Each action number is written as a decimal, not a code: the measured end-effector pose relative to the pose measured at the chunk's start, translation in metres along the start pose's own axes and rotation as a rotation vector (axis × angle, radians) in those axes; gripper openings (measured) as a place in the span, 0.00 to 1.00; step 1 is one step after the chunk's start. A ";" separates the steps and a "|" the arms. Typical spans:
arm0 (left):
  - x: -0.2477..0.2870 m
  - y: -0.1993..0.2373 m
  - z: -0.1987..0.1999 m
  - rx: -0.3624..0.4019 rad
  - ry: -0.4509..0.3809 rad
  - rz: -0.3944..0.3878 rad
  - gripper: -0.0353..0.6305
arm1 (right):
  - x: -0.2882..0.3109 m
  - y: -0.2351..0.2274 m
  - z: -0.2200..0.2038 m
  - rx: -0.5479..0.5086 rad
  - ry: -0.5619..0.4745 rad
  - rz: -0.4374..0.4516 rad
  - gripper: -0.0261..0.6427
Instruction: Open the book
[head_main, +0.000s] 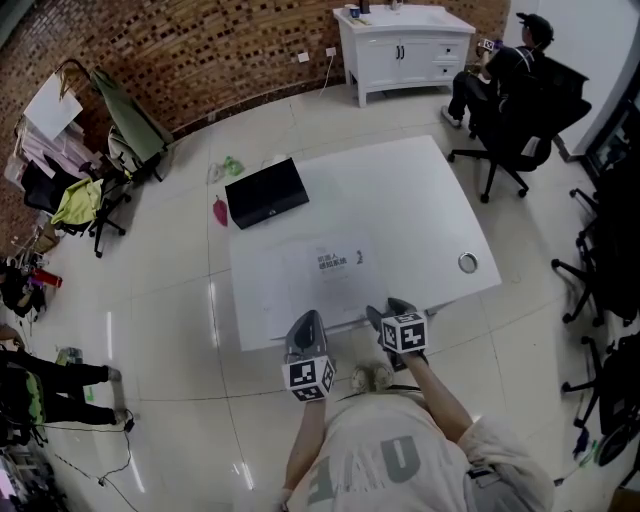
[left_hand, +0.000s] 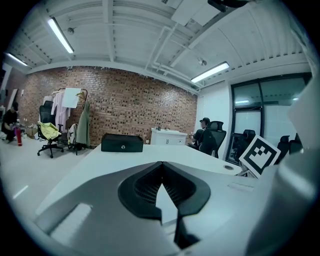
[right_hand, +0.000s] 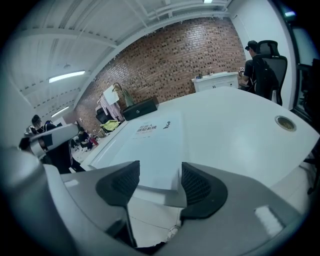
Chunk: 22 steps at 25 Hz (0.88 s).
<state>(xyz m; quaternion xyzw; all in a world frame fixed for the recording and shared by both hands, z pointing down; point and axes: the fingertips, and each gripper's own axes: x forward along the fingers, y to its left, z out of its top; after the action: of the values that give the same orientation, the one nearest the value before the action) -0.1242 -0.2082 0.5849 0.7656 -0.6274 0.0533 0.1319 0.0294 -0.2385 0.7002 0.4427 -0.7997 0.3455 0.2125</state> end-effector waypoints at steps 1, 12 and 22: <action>0.000 0.000 0.000 -0.001 -0.001 0.000 0.07 | 0.000 -0.001 -0.002 -0.003 0.004 -0.002 0.41; -0.002 0.006 -0.002 -0.011 0.001 0.014 0.07 | -0.011 -0.006 0.008 -0.051 -0.017 -0.082 0.26; 0.003 -0.010 -0.004 0.054 0.011 -0.022 0.07 | -0.024 -0.004 0.025 -0.026 -0.053 -0.081 0.05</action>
<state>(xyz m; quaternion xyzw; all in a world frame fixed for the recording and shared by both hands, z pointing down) -0.1133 -0.2082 0.5881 0.7754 -0.6166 0.0728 0.1151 0.0442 -0.2447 0.6693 0.4809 -0.7908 0.3144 0.2108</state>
